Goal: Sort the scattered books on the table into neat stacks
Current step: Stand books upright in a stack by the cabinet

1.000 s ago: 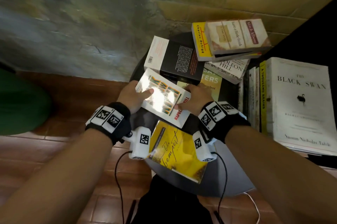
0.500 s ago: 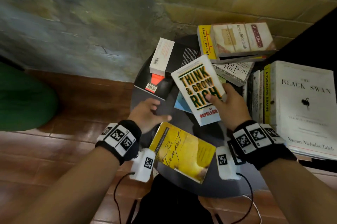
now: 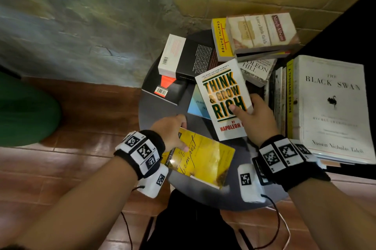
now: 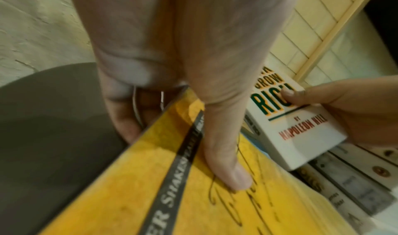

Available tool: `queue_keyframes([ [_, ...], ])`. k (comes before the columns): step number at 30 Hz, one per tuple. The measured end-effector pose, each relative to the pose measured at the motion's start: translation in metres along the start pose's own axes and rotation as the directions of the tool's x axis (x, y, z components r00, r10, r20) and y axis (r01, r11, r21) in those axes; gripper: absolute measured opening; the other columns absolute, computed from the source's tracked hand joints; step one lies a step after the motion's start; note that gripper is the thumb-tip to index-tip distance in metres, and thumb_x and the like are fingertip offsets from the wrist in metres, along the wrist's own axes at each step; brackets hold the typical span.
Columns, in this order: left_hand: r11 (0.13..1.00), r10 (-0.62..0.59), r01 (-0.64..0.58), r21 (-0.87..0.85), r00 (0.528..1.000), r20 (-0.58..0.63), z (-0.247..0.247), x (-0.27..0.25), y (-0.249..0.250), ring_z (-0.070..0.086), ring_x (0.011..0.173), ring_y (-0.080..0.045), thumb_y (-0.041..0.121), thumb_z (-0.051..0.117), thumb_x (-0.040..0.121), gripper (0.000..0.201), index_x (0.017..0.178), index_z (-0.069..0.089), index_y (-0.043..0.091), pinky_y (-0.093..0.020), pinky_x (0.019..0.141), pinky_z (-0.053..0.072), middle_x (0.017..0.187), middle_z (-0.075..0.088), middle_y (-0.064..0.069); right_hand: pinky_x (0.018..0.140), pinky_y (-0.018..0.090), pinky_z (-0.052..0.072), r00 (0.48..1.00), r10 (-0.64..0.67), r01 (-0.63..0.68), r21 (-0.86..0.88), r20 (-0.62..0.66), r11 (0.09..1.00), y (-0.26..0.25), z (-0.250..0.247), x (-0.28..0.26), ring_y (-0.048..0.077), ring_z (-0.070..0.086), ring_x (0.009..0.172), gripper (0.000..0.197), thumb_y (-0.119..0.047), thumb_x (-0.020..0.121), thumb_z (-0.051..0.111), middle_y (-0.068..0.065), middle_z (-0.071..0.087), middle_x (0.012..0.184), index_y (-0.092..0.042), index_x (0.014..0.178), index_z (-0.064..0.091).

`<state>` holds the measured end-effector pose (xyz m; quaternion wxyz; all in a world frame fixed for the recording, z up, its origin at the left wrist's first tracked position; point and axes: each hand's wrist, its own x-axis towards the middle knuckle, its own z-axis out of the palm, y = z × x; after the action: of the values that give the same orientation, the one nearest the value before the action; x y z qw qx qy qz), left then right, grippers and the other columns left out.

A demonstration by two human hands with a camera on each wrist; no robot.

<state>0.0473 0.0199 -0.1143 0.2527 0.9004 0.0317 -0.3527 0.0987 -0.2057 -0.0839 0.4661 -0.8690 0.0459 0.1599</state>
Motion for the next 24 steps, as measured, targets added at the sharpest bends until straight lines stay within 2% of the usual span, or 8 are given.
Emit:
queue_keyframes([
  [3, 0.989, -0.011, 0.010, -0.147, 1.000, -0.008, -0.003, 0.000, -0.003, 0.055, 0.080, -0.015, 0.026, 0.086, 0.067, 0.062, 0.110, 0.042, 0.023, -0.029, 0.070, 0.043, 0.090, 0.054, 0.006, 0.058, 0.018, 0.044, 1.000, -0.011, 0.012, 0.030, -0.021, 0.999, 0.002, 0.000, -0.001, -0.001, 0.056, 0.072, 0.020, -0.029, 0.089, 0.065, -0.016, 0.058, 0.081, -0.019, 0.100, 0.051],
  [7, 0.904, -0.076, 0.023, -0.428, 0.991, -0.109, -0.007, 0.005, -0.017, 0.061, 0.099, -0.020, 0.015, 0.086, 0.067, 0.078, 0.127, 0.036, 0.025, -0.033, 0.092, 0.048, 0.109, 0.062, -0.003, 0.064, 0.021, 0.052, 0.998, -0.035, 0.041, 0.125, -0.053, 0.991, -0.003, -0.002, -0.005, -0.004, 0.059, 0.073, 0.019, -0.031, 0.092, 0.059, -0.016, 0.060, 0.086, -0.020, 0.105, 0.050],
  [9, 0.855, -0.110, 0.010, -0.519, 0.980, -0.163, -0.010, 0.007, -0.021, 0.062, 0.092, -0.015, 0.010, 0.082, 0.072, 0.068, 0.124, 0.041, 0.023, -0.023, 0.084, 0.048, 0.101, 0.064, -0.002, 0.057, 0.010, 0.049, 0.996, -0.069, 0.078, 0.178, -0.057, 0.981, -0.007, -0.005, -0.008, -0.009, 0.061, 0.066, 0.016, -0.028, 0.097, 0.050, -0.015, 0.061, 0.086, -0.018, 0.110, 0.051],
  [11, 0.828, -0.094, -0.026, -0.560, 0.978, -0.186, -0.015, 0.010, -0.022, 0.061, 0.093, -0.015, 0.008, 0.075, 0.080, 0.048, 0.120, 0.051, 0.021, -0.030, 0.088, 0.048, 0.101, 0.066, -0.002, 0.053, 0.003, 0.042, 0.993, -0.106, 0.112, 0.185, -0.045, 0.976, -0.010, -0.007, -0.010, -0.013, 0.060, 0.062, 0.021, -0.026, 0.101, 0.042, -0.012, 0.062, 0.083, -0.017, 0.113, 0.056],
  [14, 0.721, 0.002, -0.093, -0.687, 0.991, -0.132, -0.022, 0.016, -0.017, 0.062, 0.105, -0.025, 0.006, 0.061, 0.089, 0.027, 0.111, 0.059, 0.021, -0.040, 0.098, 0.046, 0.112, 0.067, -0.010, 0.050, 0.005, 0.041, 0.992, -0.122, 0.119, 0.136, 0.015, 0.984, -0.009, -0.006, -0.013, -0.010, 0.059, 0.056, 0.021, -0.027, 0.100, 0.044, -0.010, 0.064, 0.075, -0.021, 0.110, 0.061],
  [17, 0.685, 0.005, -0.062, -0.726, 0.997, -0.080, -0.030, 0.021, -0.010, 0.057, 0.120, -0.027, 0.007, 0.051, 0.095, 0.030, 0.123, 0.060, 0.011, -0.039, 0.103, 0.043, 0.126, 0.062, -0.014, 0.057, 0.015, 0.047, 0.986, -0.111, 0.112, -0.001, 0.121, 0.994, 0.001, -0.002, -0.014, -0.003, 0.063, 0.062, 0.022, -0.034, 0.097, 0.049, -0.006, 0.068, 0.075, -0.026, 0.111, 0.064],
  [21, 0.459, -0.127, 0.021, -0.888, 0.991, -0.042, -0.037, 0.026, -0.005, 0.063, 0.095, -0.020, 0.023, 0.040, 0.102, 0.034, 0.129, 0.055, 0.007, -0.032, 0.087, 0.049, 0.110, 0.066, -0.012, 0.071, 0.034, 0.054, 0.969, -0.109, 0.148, -0.170, 0.220, 0.974, 0.017, 0.010, -0.014, 0.015, 0.068, 0.079, 0.023, -0.034, 0.096, 0.052, -0.003, 0.071, 0.086, -0.026, 0.113, 0.066],
  [24, 0.539, -0.044, 0.034, -0.841, 0.999, 0.012, -0.036, 0.028, 0.000, 0.065, 0.090, -0.015, 0.019, 0.057, 0.094, 0.039, 0.133, 0.050, 0.013, -0.026, 0.079, 0.054, 0.112, 0.066, -0.007, 0.077, 0.026, 0.043, 0.962, -0.113, 0.176, -0.246, 0.249, 0.953, 0.022, 0.028, -0.014, 0.016, 0.060, 0.092, 0.028, -0.033, 0.096, 0.053, -0.005, 0.057, 0.095, -0.021, 0.117, 0.065],
])
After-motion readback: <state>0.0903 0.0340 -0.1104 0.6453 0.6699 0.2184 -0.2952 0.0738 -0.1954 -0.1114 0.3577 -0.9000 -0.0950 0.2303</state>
